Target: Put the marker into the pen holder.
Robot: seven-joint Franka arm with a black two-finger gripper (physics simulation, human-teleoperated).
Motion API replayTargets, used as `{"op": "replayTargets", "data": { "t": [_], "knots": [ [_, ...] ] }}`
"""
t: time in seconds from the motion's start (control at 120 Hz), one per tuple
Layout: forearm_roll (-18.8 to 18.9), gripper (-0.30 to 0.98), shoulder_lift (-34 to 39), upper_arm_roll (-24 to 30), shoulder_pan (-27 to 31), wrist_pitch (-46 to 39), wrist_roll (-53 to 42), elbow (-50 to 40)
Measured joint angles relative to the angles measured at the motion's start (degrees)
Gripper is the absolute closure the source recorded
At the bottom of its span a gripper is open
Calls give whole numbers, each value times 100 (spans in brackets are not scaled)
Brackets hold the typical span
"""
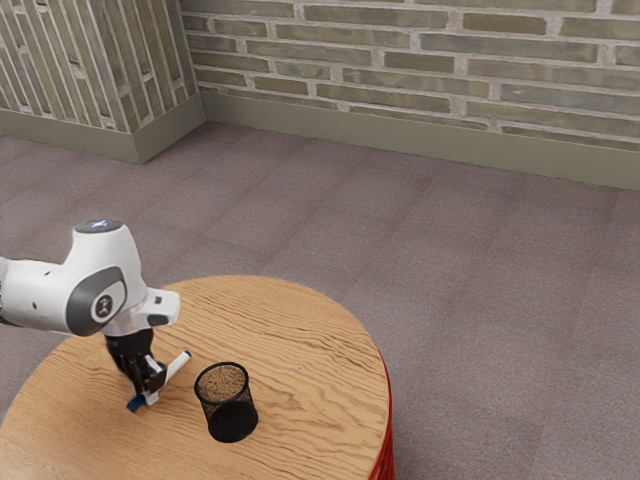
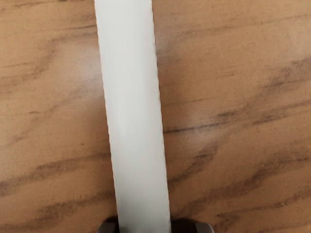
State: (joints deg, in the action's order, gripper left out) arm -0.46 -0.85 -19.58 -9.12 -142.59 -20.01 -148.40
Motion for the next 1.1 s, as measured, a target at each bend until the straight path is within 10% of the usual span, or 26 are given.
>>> {"op": "replayTargets", "data": {
  "t": [0.292,1.1],
  "knots": [
    [97,77,-4,-55,-182,-20,176,-5],
    [1094,79,488,148,-467,1328,960,1710]
  ]
}}
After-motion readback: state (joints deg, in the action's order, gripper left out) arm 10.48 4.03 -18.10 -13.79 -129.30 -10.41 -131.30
